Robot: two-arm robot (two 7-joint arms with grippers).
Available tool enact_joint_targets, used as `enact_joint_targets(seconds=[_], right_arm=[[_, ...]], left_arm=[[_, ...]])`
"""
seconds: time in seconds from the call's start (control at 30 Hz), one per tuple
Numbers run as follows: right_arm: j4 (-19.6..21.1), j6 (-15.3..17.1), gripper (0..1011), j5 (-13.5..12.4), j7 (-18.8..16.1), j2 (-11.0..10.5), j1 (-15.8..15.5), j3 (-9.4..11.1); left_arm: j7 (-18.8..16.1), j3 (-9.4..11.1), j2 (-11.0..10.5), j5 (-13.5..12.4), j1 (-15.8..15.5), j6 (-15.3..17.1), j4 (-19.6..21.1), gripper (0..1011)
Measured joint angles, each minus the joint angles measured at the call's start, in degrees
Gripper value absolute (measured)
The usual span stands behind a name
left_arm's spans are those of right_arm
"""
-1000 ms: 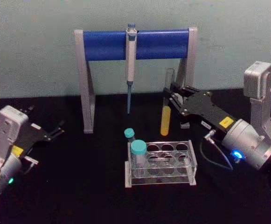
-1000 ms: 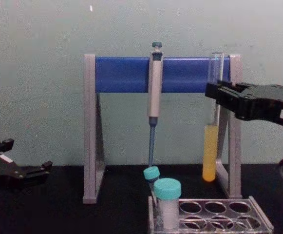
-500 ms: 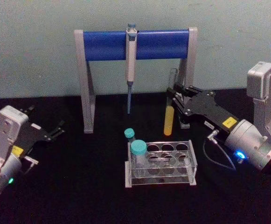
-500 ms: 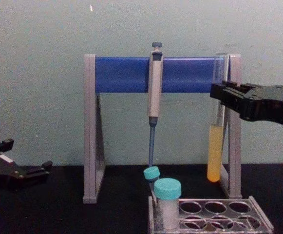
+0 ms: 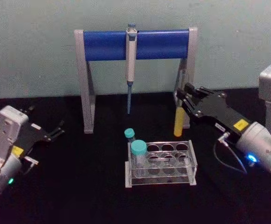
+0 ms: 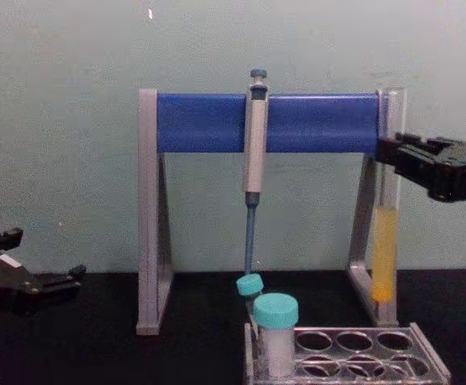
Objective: Pick up the test tube from the test tube rack, shake it, then place it back into the test tube rack.
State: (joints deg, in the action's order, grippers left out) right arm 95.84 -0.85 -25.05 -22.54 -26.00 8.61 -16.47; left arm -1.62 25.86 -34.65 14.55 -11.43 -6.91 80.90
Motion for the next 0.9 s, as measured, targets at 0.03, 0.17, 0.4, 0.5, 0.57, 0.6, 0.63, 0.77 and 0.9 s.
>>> enact_joint_targets(seconds=[0.03,0.17,0.4,0.5,0.57,0.6,0.63,0.77,0.9], right_arm=[[0.31,0.01,226,-0.02,0.02,-0.2,-0.35,0.19],[2.19,0.05,226,-0.37,0.0,-1.25,-2.44,1.12],[5.26,0.09,227,-1.38,-0.81,-2.39,-5.88,1.53],[5.91,0.05,226,-1.96,-1.64,-2.38,-6.44,0.85],[5.93,0.04,226,-2.14,-1.97,-2.27,-6.34,0.38],[5.92,0.02,226,-2.22,-2.13,-2.19,-6.23,0.18],[5.78,0.01,226,-2.32,-2.37,-1.99,-5.84,-0.26],[4.59,-0.08,226,-2.33,-2.73,-1.12,-4.25,-1.59],[3.19,-0.21,227,-2.06,-2.78,-0.12,-2.25,-2.83]], left_arm=[[0.0,0.0,0.0,0.0,0.0,0.0,0.0,1001],[0.0,0.0,0.0,0.0,0.0,0.0,0.0,1001],[0.0,0.0,0.0,0.0,0.0,0.0,0.0,1001],[0.0,0.0,0.0,0.0,0.0,0.0,0.0,1001],[0.0,0.0,0.0,0.0,0.0,0.0,0.0,1001],[0.0,0.0,0.0,0.0,0.0,0.0,0.0,1001],[0.0,0.0,0.0,0.0,0.0,0.0,0.0,1001],[0.0,0.0,0.0,0.0,0.0,0.0,0.0,1001],[0.0,0.0,0.0,0.0,0.0,0.0,0.0,1001]])
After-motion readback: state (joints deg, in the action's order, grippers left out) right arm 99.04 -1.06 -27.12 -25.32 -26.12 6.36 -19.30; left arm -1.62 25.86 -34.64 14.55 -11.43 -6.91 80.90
